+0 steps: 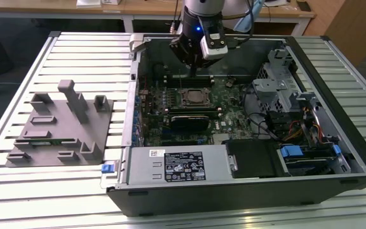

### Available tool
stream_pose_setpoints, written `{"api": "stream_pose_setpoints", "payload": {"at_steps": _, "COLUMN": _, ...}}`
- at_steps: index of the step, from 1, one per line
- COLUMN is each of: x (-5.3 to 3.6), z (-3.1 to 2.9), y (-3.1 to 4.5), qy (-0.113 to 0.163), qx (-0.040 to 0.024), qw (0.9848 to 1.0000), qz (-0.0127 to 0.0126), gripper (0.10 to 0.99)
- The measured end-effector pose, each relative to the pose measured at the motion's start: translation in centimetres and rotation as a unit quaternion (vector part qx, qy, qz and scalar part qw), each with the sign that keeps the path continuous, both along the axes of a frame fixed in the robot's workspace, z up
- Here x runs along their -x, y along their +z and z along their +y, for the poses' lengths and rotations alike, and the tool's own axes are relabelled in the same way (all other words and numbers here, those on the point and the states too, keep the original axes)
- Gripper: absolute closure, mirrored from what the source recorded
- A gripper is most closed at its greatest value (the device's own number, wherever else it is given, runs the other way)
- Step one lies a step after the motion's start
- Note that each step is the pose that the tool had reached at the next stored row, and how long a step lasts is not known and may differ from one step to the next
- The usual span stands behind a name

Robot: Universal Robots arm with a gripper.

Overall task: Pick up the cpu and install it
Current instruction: 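Install the first cpu locking lever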

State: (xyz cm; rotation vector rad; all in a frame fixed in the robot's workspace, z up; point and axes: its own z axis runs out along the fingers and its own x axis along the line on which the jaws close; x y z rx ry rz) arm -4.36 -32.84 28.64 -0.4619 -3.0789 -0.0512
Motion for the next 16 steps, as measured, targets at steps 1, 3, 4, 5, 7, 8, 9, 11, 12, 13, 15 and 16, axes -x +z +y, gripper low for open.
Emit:
{"api": "stream_pose_setpoints", "payload": {"at_steps": 1, "x": 0.14, "z": -0.03, "y": -0.01, "qy": 0.001, "qx": 0.0, "qw": 1.0, "qz": -0.0007, "gripper": 0.98}}
{"api": "stream_pose_setpoints", "payload": {"at_steps": 3, "x": 0.61, "z": -0.09, "y": -0.02, "qy": 0.001, "qx": -0.0001, "qw": 1.0, "qz": -0.0031, "gripper": 0.98}}
{"api": "stream_pose_setpoints", "payload": {"at_steps": 4, "x": 0.76, "z": -0.11, "y": -0.02, "qy": 0.001, "qx": -0.0001, "qw": 1.0, "qz": -0.0036, "gripper": 0.98}}
{"api": "stream_pose_setpoints", "payload": {"at_steps": 5, "x": 0.86, "z": -0.11, "y": -0.03, "qy": 0.001, "qx": -0.0003, "qw": 1.0, "qz": -0.0039, "gripper": 0.98}}
{"api": "stream_pose_setpoints", "payload": {"at_steps": 7, "x": 0.97, "z": -0.11, "y": -0.06, "qy": 0.005, "qx": -0.0002, "qw": 1.0, "qz": -0.0041, "gripper": 0.98}}
{"api": "stream_pose_setpoints", "payload": {"at_steps": 8, "x": 0.97, "z": -0.11, "y": -0.08, "qy": 0.012, "qx": -0.0002, "qw": 0.9999, "qz": -0.0041, "gripper": 0.98}}
{"api": "stream_pose_setpoints", "payload": {"at_steps": 9, "x": 0.97, "z": -0.12, "y": -0.12, "qy": 0.021, "qx": -0.0003, "qw": 0.9998, "qz": -0.0041, "gripper": 0.98}}
{"api": "stream_pose_setpoints", "payload": {"at_steps": 11, "x": 0.97, "z": -0.12, "y": -0.19, "qy": 0.039, "qx": -0.0003, "qw": 0.9992, "qz": -0.0041, "gripper": 0.98}}
{"api": "stream_pose_setpoints", "payload": {"at_steps": 12, "x": 0.97, "z": -0.12, "y": -0.22, "qy": 0.048, "qx": -0.0003, "qw": 0.9989, "qz": -0.004, "gripper": 0.98}}
{"api": "stream_pose_setpoints", "payload": {"at_steps": 13, "x": 0.97, "z": -0.12, "y": -0.26, "qy": 0.057, "qx": -0.0004, "qw": 0.9984, "qz": -0.004, "gripper": 0.98}}
{"api": "stream_pose_setpoints", "payload": {"at_steps": 15, "x": 0.97, "z": -0.12, "y": -0.33, "qy": 0.075, "qx": -0.0005, "qw": 0.9972, "qz": -0.0041, "gripper": 0.98}}
{"api": "stream_pose_setpoints", "payload": {"at_steps": 16, "x": 0.97, "z": -0.12, "y": -0.37, "qy": 0.084, "qx": -0.0005, "qw": 0.9964, "qz": -0.004, "gripper": 0.98}}
